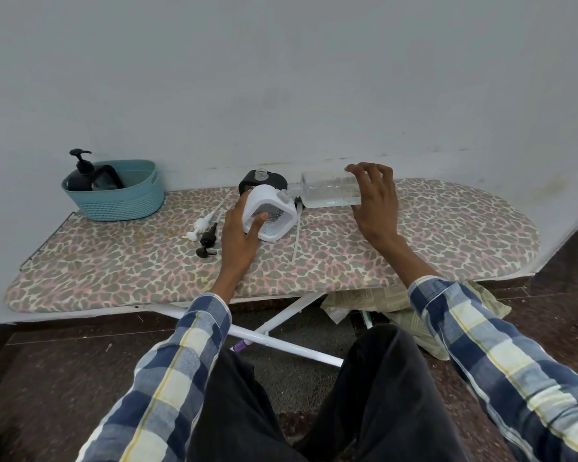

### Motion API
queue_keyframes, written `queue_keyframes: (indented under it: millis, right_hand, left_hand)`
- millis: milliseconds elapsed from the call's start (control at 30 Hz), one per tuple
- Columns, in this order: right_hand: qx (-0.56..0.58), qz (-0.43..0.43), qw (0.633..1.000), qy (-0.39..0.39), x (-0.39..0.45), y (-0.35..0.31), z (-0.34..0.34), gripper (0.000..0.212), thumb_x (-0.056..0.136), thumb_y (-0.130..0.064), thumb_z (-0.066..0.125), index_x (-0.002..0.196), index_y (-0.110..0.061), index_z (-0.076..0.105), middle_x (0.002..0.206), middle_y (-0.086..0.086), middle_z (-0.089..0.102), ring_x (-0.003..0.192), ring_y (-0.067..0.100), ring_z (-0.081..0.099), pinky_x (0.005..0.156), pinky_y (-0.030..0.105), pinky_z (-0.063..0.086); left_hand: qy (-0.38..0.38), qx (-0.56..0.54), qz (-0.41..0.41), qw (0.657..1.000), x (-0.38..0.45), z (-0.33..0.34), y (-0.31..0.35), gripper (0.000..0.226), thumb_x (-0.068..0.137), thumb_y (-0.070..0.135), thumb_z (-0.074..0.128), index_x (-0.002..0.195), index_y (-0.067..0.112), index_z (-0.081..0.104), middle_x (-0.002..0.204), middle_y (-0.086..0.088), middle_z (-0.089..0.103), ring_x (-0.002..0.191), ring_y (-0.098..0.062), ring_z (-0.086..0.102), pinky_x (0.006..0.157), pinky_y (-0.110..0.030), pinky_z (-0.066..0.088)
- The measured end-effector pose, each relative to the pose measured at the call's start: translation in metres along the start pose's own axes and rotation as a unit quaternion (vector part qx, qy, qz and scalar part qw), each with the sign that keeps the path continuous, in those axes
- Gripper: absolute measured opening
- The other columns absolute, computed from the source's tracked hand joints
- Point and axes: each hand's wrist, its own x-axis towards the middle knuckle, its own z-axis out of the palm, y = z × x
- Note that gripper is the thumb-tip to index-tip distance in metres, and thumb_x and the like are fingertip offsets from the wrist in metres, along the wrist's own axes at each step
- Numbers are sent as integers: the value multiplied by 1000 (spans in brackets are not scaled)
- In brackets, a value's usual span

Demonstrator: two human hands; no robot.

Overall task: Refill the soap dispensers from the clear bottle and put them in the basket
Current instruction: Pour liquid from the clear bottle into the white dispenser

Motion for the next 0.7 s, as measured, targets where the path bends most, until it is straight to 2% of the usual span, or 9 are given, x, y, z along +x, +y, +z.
queue_keyframes:
  millis: [400,533,633,700]
  right_hand:
    - [5,-5,1000,3,3,-1,-2,79,72,5,83,140,-23,55,141,1,58,134,32,46,94,45,53]
    - [3,-5,1000,0,3,-1,-3,80,72,7,83,140,-24,54,142,1,57,134,32,46,93,44,53]
    - [2,-7,1000,0,3,-1,-3,81,71,8,83,140,-24,54,141,0,57,134,31,45,93,43,52]
    - [2,-11,1000,-1,3,-1,-4,80,72,7,83,140,-24,54,142,0,57,134,31,45,94,44,52]
  left_hand:
    - [-3,-10,0,1000,-2,-2,4,63,107,47,63,163,29,42,148,-2,56,131,-17,55,107,-32,45]
    - [-2,-8,5,1000,-3,-2,6,62,107,46,63,163,29,43,148,-2,56,131,-15,54,103,-21,43]
    - [-4,-7,7,1000,-2,-2,6,62,107,46,63,163,28,43,148,-2,56,131,-16,55,105,-26,45]
    - [-3,-6,6,1000,-2,-2,5,62,107,47,63,163,28,43,148,-2,56,130,-16,55,104,-24,44]
